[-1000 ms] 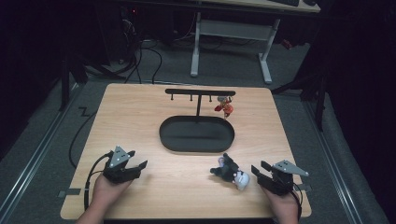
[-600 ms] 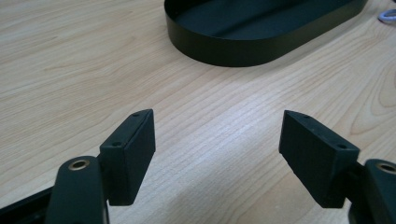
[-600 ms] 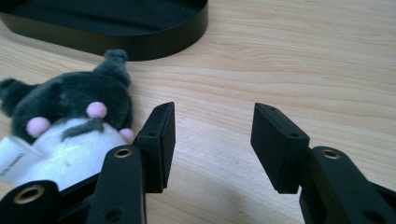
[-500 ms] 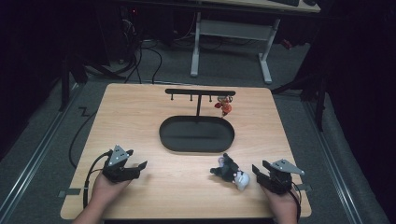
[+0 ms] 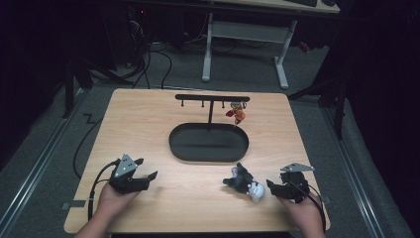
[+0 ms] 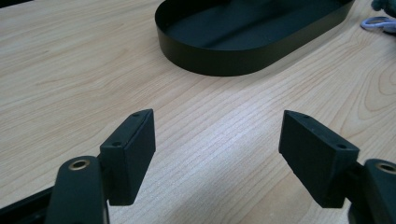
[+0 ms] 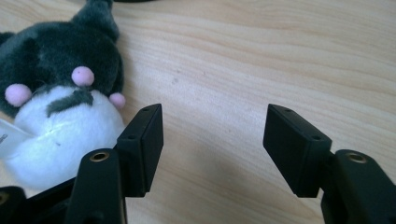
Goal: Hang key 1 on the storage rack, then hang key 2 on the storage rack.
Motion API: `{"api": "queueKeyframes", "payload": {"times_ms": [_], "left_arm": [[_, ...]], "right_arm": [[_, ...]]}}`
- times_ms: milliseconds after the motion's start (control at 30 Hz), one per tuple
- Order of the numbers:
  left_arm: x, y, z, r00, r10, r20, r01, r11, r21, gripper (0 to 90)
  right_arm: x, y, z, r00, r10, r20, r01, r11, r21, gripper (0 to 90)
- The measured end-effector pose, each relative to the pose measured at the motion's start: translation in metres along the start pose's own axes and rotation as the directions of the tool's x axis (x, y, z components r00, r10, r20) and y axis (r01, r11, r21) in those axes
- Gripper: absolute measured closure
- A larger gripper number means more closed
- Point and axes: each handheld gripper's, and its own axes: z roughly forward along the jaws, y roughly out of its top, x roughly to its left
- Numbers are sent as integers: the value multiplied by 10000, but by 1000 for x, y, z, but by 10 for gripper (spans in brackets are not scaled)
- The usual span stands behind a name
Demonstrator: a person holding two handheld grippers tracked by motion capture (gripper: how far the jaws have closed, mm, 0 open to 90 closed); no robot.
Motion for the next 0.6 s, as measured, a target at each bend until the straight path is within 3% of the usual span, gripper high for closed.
{"api": "queueKeyframes", "payload": {"times_ms": [33,167,267,400,600], "left_arm": [[0,0,0,10000,4,27,-4,10000,4,276],[-1,0,2,10000,65,60,-65,9999,94,275],[-1,-1,0,9999,28,117,-29,9999,107,274],[-1,-1,0,9999,2,136,-4,10000,93,274],[-3,-1,0,9996,204,172,-208,9995,234,274]], "right_arm": [[-1,4,-3,10000,59,-22,-58,9994,356,368],[-4,9,-4,9997,171,-187,-156,9970,760,362],[-3,13,-2,9996,-74,-275,114,9889,1484,353],[0,19,-3,9987,-485,-157,507,9779,2029,347],[1,21,-2,9978,-622,-247,665,9638,2581,338]]}}
